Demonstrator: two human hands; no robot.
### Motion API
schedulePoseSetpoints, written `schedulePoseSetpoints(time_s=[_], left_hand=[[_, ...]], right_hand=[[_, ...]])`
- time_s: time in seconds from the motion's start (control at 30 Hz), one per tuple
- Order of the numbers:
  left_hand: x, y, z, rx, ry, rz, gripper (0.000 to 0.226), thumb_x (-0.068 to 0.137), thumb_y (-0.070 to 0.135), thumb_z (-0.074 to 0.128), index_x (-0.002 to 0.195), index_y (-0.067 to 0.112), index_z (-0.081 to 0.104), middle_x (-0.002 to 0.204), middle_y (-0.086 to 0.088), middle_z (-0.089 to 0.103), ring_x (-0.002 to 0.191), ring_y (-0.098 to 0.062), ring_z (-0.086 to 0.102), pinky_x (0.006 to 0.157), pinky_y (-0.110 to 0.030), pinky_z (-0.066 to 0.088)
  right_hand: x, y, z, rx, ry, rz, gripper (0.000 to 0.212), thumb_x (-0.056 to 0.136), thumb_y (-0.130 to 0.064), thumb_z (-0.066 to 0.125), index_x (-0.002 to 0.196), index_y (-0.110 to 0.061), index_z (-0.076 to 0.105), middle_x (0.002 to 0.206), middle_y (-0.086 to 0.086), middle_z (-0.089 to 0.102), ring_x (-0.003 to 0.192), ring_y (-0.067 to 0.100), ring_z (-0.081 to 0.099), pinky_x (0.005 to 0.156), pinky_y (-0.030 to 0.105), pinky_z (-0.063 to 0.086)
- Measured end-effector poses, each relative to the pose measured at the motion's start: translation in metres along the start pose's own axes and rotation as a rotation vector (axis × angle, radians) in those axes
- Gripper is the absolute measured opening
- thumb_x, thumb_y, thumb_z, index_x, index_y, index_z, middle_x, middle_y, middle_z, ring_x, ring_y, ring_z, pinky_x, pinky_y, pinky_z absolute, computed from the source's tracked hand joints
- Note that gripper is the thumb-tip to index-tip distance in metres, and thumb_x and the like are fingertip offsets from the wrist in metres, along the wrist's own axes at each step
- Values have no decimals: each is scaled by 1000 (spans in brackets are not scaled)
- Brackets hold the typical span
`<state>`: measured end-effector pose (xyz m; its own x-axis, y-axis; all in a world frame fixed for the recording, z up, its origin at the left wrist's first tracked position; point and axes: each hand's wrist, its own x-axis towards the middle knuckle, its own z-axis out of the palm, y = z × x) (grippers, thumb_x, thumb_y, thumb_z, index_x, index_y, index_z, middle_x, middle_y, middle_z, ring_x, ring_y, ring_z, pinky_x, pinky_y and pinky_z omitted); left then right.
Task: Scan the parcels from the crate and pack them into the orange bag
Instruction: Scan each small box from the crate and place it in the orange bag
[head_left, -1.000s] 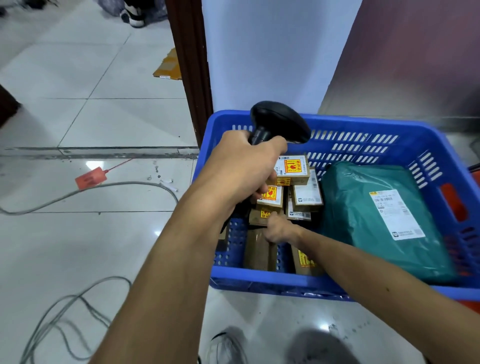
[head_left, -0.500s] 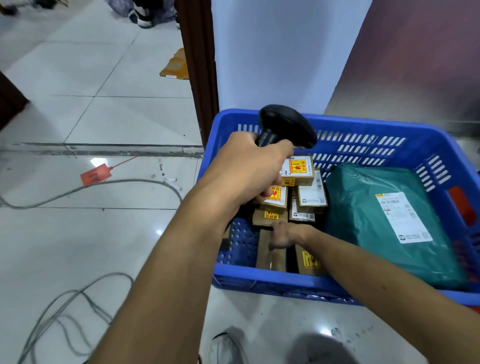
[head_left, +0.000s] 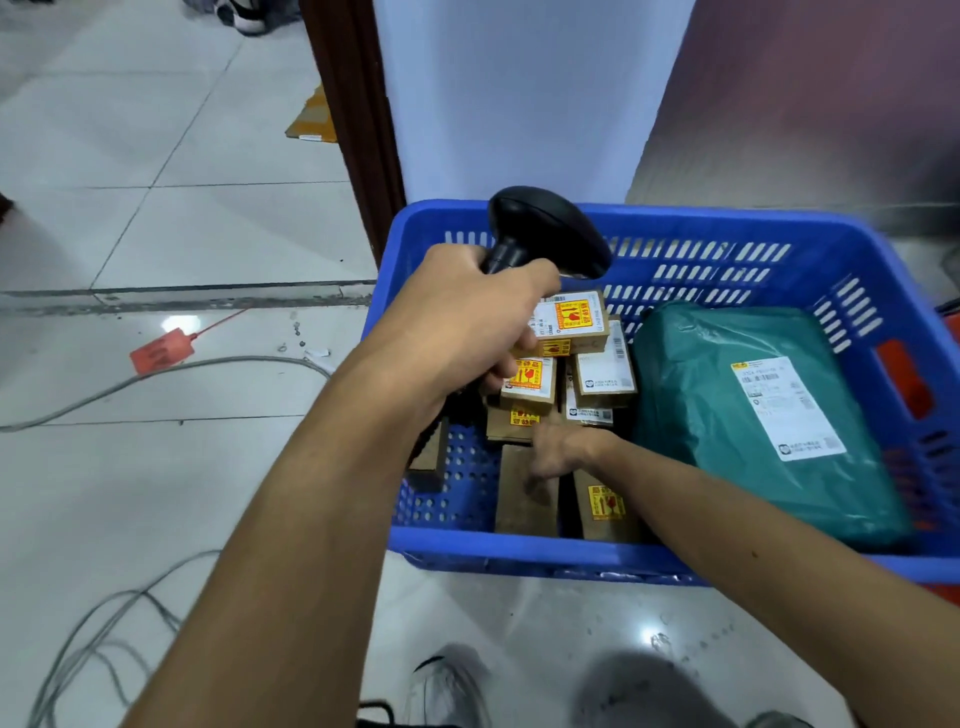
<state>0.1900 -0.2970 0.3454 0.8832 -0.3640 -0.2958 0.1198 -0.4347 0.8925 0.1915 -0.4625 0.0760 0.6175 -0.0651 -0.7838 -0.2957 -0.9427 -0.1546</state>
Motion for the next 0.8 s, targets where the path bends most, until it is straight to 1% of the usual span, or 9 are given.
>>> schedulePoseSetpoints(time_s=[0.07, 0.13, 0.23, 0.33, 0.43, 0.5, 0.57, 0.7, 0.8], left_hand=[[1, 1, 1, -21, -8, -9, 18, 95, 32, 65, 100, 15, 66, 71, -4, 70, 56, -14, 60, 53, -27, 54], [3, 2, 3, -43, 1, -7, 17, 95, 30, 65, 98, 13, 66, 70, -5, 70, 54, -14, 59, 51, -28, 52], [2, 6, 12, -54, 5, 14, 18, 95, 31, 66, 99, 13, 67, 70, -5, 70, 54, -15, 58, 53, -30, 53], [0, 6, 21, -19, 9, 57, 19, 95, 32, 66, 97, 13, 67, 68, -2, 70, 54, -14, 60, 59, -33, 55], [-4, 9, 25, -43, 45, 105, 17, 95, 30, 66, 93, 13, 65, 68, -2, 69, 51, -12, 59, 56, -32, 53], [-9, 11, 27, -77, 76, 132, 18, 95, 30, 66, 90, 13, 65, 67, -5, 68, 51, -14, 58, 55, -34, 52], [-14, 12, 32, -104, 122, 157, 19, 93, 30, 66, 86, 12, 64, 65, -6, 66, 52, -17, 58, 56, -36, 50], [-29, 13, 43, -127, 181, 193, 17, 94, 30, 65, 87, 14, 63, 67, -5, 67, 52, -17, 58, 58, -37, 51], [-51, 14, 53, -148, 140, 215, 17, 95, 26, 66, 90, 9, 65, 70, -7, 69, 52, -17, 57, 54, -33, 49]], right_hand=[[-7, 2, 0, 109, -12, 6, 102, 85, -42, 79, 159, -5, 18, 157, 18, 32, 140, 35, 41, 111, 44, 42], [-13, 3, -2, 242, -15, 10, 108, 83, -36, 83, 157, -3, 12, 150, 18, 41, 133, 34, 48, 107, 41, 46], [-36, 5, -4, 271, 13, -9, 94, 84, -32, 83, 152, -5, 24, 143, 16, 49, 124, 31, 54, 100, 38, 49], [-67, 14, -8, 221, 125, -78, 61, 89, -33, 78, 135, -5, 52, 130, 11, 58, 109, 24, 58, 86, 32, 49], [-110, 38, -31, 298, 312, -71, 47, 87, -35, 80, 119, -5, 62, 111, 8, 62, 101, 24, 62, 85, 34, 55], [-145, 61, -49, 394, 404, -63, 38, 87, -38, 80, 104, -7, 67, 102, 9, 68, 92, 24, 66, 76, 34, 57], [-188, 88, -61, 558, 473, -47, 29, 88, -38, 78, 91, -12, 64, 87, 4, 66, 78, 18, 63, 70, 37, 56], [-275, 134, -66, 945, 586, -80, 45, 89, -46, 74, 107, -7, 61, 96, 10, 70, 74, 22, 73, 83, 44, 62], [-326, 152, -46, 1086, 652, -76, 49, 91, -47, 73, 114, -7, 55, 106, 10, 72, 81, 29, 79, 86, 48, 62]])
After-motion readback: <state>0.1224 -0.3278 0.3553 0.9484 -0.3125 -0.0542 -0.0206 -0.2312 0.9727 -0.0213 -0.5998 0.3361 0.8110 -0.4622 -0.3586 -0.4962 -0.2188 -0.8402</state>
